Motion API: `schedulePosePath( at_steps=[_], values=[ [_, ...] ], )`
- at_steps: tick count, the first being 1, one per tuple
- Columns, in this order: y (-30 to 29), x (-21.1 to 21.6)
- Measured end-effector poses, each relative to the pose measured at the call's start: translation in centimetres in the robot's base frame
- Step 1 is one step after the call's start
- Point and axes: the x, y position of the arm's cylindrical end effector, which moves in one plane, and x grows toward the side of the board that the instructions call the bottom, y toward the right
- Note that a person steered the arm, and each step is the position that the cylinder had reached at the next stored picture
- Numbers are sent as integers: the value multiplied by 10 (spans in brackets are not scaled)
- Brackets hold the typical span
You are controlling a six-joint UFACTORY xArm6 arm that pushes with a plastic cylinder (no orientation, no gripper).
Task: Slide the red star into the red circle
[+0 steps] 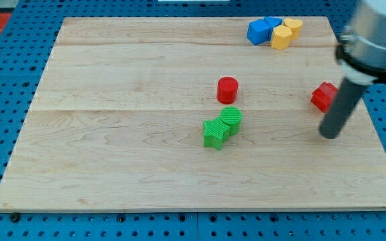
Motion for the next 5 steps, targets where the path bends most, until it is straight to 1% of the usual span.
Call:
schedulePosePath(
  at_steps=[2,3,4,5],
  values=[
    [14,3],
    [38,-51],
    [29,-65],
    [-20,-69]
  ],
)
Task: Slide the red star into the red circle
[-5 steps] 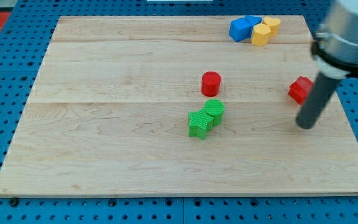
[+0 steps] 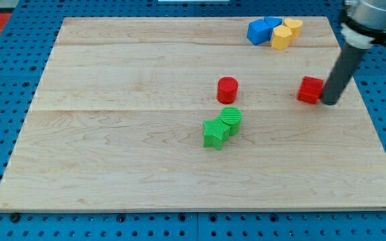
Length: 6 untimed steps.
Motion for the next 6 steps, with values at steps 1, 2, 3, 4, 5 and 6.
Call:
schedulePosePath(
  at_steps=[1,2,3,4,5,6],
  values=[
    [-1,0],
    [15,-10],
    [-27,-35],
    [-54,-61],
    [-107,-61],
    [-114,-62]
  ],
)
